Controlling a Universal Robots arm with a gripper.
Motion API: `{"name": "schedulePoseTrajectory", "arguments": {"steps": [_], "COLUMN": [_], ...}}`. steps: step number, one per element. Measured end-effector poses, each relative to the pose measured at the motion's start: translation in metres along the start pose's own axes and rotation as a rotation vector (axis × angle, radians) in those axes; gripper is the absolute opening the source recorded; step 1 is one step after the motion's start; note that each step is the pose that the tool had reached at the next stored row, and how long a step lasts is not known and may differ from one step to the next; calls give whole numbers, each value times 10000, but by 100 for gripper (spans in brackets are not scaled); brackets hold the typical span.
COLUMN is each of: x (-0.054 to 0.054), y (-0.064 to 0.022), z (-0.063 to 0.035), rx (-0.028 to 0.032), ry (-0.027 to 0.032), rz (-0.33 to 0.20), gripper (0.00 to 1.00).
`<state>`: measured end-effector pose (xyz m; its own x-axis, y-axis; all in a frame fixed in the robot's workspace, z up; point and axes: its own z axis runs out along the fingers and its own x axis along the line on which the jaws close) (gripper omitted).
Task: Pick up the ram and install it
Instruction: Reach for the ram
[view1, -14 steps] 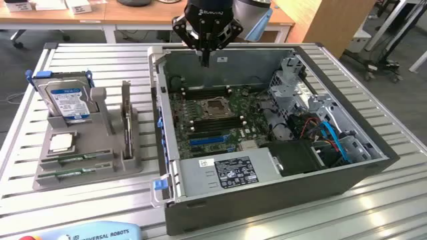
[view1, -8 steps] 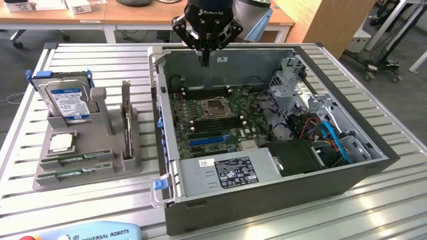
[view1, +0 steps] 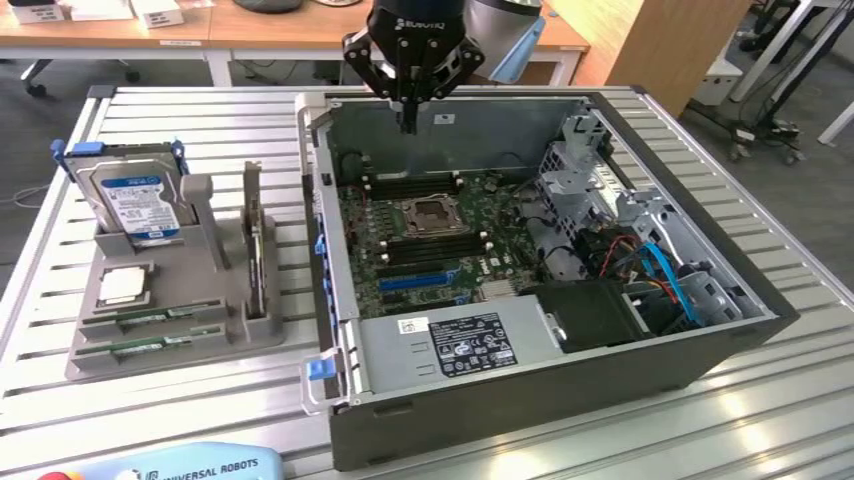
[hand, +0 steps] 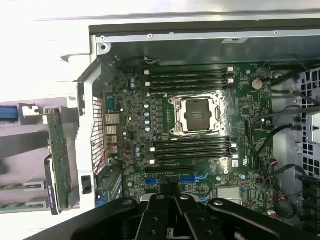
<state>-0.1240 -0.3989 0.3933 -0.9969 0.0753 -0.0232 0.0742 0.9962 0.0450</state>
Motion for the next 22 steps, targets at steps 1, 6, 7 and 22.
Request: {"name": "schedulePoseTrajectory", "arguments": {"steps": [1, 6, 7, 22], "x": [11, 120, 146, 637], "y": [-1, -9, -11, -48], "z": [0, -2, -2, -7], "rx": [0, 0, -1, -1], "ry": [0, -1, -1, -3], "rz": [0, 9, 10, 29], "gripper": [10, 10, 10, 10]}}
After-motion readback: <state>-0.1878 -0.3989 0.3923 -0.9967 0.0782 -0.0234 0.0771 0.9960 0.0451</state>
